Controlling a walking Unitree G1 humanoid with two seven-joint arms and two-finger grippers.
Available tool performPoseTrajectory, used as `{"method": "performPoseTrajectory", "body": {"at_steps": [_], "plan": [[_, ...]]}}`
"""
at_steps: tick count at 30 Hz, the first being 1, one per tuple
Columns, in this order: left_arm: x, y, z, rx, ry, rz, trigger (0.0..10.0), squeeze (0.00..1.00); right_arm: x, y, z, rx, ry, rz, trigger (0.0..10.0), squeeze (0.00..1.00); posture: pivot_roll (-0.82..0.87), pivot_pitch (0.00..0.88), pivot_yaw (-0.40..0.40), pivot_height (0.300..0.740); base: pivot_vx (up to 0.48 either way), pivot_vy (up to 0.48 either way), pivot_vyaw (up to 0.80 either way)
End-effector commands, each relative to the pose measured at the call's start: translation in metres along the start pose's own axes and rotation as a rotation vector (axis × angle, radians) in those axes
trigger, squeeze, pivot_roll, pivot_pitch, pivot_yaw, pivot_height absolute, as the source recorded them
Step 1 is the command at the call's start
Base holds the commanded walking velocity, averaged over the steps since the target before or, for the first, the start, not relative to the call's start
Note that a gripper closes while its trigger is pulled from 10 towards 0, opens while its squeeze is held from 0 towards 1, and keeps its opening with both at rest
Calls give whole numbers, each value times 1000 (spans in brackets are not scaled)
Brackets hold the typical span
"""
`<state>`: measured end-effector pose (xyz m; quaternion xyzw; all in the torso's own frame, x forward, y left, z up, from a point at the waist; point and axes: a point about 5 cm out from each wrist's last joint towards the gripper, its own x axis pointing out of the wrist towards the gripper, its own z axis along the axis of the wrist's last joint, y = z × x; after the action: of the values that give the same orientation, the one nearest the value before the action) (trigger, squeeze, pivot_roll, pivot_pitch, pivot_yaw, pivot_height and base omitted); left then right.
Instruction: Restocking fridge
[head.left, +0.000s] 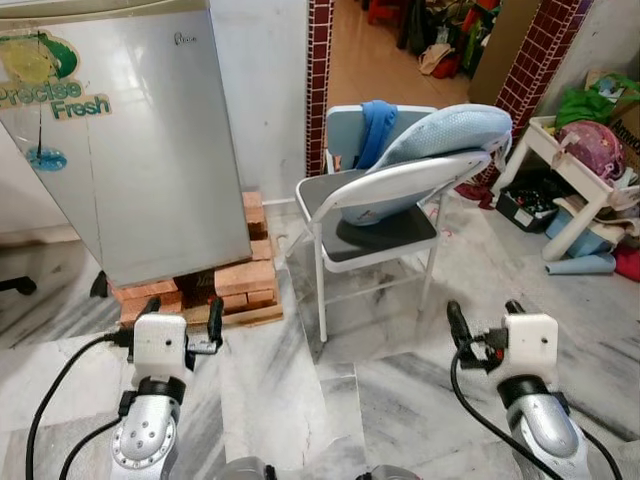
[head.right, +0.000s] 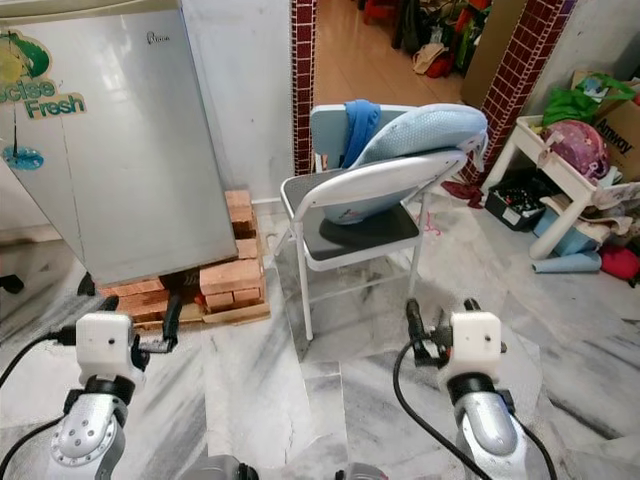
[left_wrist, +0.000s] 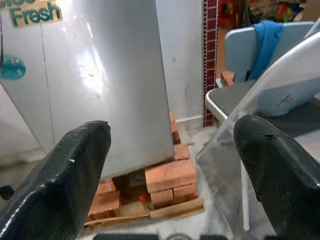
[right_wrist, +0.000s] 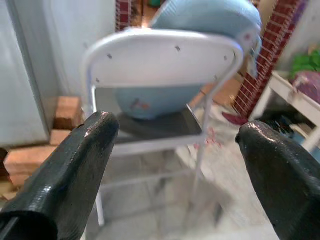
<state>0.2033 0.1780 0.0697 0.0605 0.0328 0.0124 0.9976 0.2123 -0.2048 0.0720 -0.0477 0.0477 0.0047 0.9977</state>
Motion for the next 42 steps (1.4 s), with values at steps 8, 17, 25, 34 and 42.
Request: {"method": "performPoseTrajectory", "body": {"at_steps": [8, 17, 25, 34, 42], "plan": [[7, -4, -14, -45, 75, -33, 10000, 0, 14, 3, 1, 26, 6, 16, 10000, 0, 58, 23, 0, 740, 0, 0, 0], [10, -5, -12, -33, 73, -53, 10000, 0, 25, 7, 12, 27, -38, 2, 10000, 0, 65, 28, 6, 740, 0, 363, 0], [13, -4, -12, -36, 72, -50, 10000, 0, 26, 8, 9, 32, -30, 4, 10000, 0, 68, 29, 6, 740, 0, 477, 0], [17, -2, -11, -27, 67, -44, 10000, 0, 27, 10, 8, 39, -22, 23, 10000, 0, 64, 38, 3, 740, 0, 476, -455], [19, -3, -12, -28, 66, -43, 10000, 0, 32, 10, 12, 41, -36, 26, 10000, 0, 63, 39, 2, 740, 0, 476, -800]]}}
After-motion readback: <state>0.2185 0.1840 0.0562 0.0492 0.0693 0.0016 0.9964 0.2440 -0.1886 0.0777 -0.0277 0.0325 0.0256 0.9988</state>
